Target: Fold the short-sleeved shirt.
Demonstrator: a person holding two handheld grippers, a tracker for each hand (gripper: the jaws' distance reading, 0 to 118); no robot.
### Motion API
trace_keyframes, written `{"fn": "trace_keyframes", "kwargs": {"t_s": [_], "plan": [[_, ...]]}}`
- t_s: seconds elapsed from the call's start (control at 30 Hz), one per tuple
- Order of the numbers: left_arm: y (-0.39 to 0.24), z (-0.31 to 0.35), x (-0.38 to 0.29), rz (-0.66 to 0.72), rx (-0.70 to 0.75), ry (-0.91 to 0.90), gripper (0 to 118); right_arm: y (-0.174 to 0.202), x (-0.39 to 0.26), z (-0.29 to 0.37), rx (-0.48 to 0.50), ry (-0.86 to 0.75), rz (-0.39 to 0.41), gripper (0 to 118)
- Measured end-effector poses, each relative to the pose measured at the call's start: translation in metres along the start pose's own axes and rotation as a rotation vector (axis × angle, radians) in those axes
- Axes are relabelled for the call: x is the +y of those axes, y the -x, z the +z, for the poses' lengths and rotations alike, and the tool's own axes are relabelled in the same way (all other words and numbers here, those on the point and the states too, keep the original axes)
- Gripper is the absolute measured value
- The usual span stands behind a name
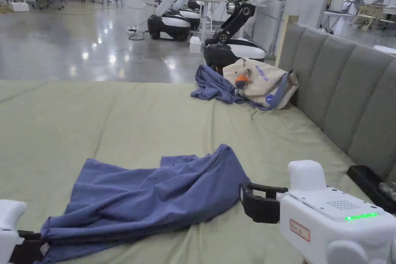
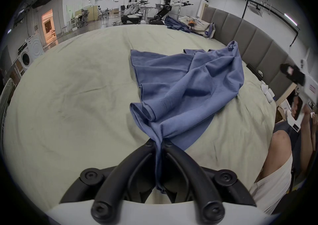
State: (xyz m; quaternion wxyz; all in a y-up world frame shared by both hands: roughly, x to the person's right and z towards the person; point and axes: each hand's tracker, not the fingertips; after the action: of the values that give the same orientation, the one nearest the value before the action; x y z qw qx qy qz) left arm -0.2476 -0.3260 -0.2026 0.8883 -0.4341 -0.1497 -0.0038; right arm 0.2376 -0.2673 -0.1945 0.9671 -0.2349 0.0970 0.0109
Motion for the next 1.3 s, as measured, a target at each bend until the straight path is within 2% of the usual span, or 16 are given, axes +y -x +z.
{"fn": "trace_keyframes", "kwargs": {"t_s": [0.03, 0.1, 0.2, 0.3, 0.47, 0.57, 0.6, 0.67, 0.7, 0.73, 0.77, 0.83, 0.9, 1.03, 1.13, 1.3], "plan": [[0.0, 0.0, 0.0, 0.008, -0.002, -0.003, 5, -0.007, 0.001, -0.017, 0.0, 0.032, -0.027, 108], [0.003, 0.003, 0.001, 0.032, -0.014, -0.009, 5, -0.016, 0.0, -0.057, -0.026, 0.106, -0.02, 108], [0.005, 0.005, 0.003, 0.046, -0.025, -0.011, 5, -0.037, 0.004, -0.119, 0.037, 0.277, -0.151, 108], [0.004, 0.007, 0.006, 0.049, -0.03, -0.012, 5, -0.051, -0.005, -0.17, 0.031, 0.379, -0.302, 108], [0.012, 0.01, 0.013, 0.08, -0.049, -0.028, 5, -0.05, -0.015, -0.21, 0.079, 0.417, -0.412, 108], [0.015, 0.015, 0.023, 0.099, -0.061, -0.062, 5, -0.045, -0.01, -0.208, 0.067, 0.407, -0.401, 106], [0.015, 0.017, 0.027, 0.106, -0.062, -0.075, 5, -0.046, -0.008, -0.206, 0.086, 0.393, -0.393, 97], [0.014, 0.02, 0.033, 0.117, -0.078, -0.097, 5, -0.041, 0.001, -0.203, 0.175, 0.392, -0.381, 30], [0.012, 0.02, 0.036, 0.11, -0.077, -0.1, 5, -0.036, 0.004, -0.202, 0.16, 0.391, -0.375, 13], [0.01, 0.018, 0.038, 0.095, -0.057, -0.106, 5, -0.031, 0.007, -0.202, 0.111, 0.398, -0.324, 12], [0.008, 0.016, 0.039, 0.087, -0.029, -0.105, 5, -0.028, 0.009, -0.201, 0.128, 0.409, -0.315, 11], [0.004, 0.012, 0.038, 0.07, -0.011, -0.106, 5, -0.029, 0.009, -0.195, 0.146, 0.397, -0.34, 9], [0.004, 0.012, 0.037, 0.084, -0.029, -0.101, 5, -0.034, 0.01, -0.187, 0.192, 0.375, -0.418, 8], [0.003, 0.02, 0.033, 0.09, -0.04, -0.129, 5, -0.036, 0.019, -0.161, 0.187, 0.315, -0.364, 7], [0.002, 0.032, 0.033, 0.08, -0.033, -0.171, 5, -0.034, 0.028, -0.138, 0.227, 0.292, -0.377, 6], [0.002, 0.066, 0.044, 0.085, -0.047, -0.288, 5, -0.023, 0.065, -0.098, 0.279, 0.22, -0.316, 6]]}}
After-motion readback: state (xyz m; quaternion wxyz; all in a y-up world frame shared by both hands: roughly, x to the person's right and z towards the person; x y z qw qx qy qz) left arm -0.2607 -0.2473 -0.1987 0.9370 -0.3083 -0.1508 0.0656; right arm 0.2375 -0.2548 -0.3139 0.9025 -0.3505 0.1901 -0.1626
